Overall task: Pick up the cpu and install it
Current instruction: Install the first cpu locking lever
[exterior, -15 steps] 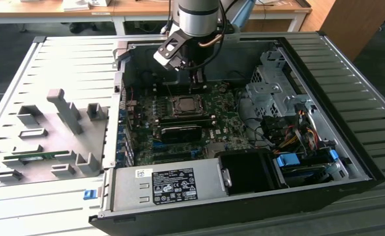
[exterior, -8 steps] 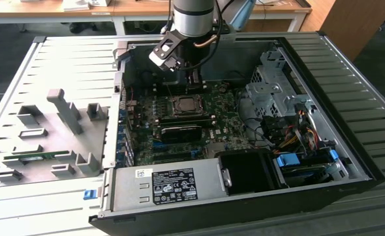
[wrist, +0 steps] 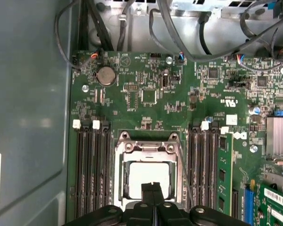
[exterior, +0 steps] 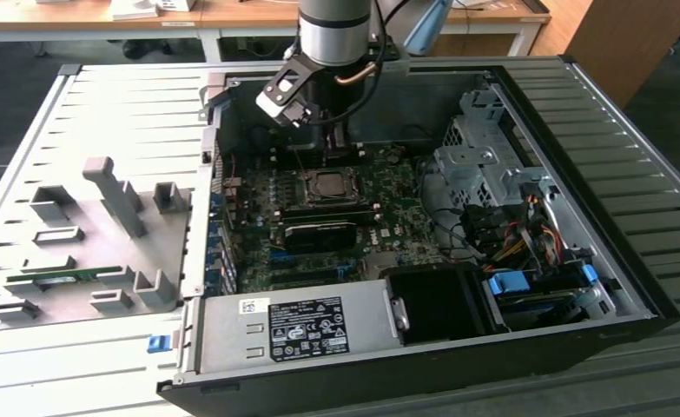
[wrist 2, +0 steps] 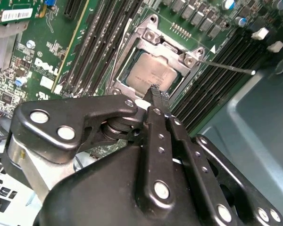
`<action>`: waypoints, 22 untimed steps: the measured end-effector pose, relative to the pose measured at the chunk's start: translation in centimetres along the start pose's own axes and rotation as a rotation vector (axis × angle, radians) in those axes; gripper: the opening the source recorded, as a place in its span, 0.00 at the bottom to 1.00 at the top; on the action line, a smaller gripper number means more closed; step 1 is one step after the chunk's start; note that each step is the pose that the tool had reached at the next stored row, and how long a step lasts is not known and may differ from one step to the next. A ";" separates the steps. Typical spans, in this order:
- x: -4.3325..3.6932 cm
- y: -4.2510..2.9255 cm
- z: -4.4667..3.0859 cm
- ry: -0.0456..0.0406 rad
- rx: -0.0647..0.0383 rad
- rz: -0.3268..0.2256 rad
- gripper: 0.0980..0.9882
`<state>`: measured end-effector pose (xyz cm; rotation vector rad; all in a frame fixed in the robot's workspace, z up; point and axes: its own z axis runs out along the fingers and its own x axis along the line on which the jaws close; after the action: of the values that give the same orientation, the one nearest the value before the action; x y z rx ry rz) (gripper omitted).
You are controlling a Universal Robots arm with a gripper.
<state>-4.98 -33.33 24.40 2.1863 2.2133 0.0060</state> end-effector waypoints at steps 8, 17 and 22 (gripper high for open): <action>0.01 -0.53 0.00 0.0000 0.000 0.000 0.01; 0.00 -0.63 0.03 -0.0019 0.000 0.000 0.01; -0.01 -0.61 -0.84 -0.0019 0.000 0.000 0.01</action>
<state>-5.62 -33.33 25.23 2.1853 2.2124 0.0039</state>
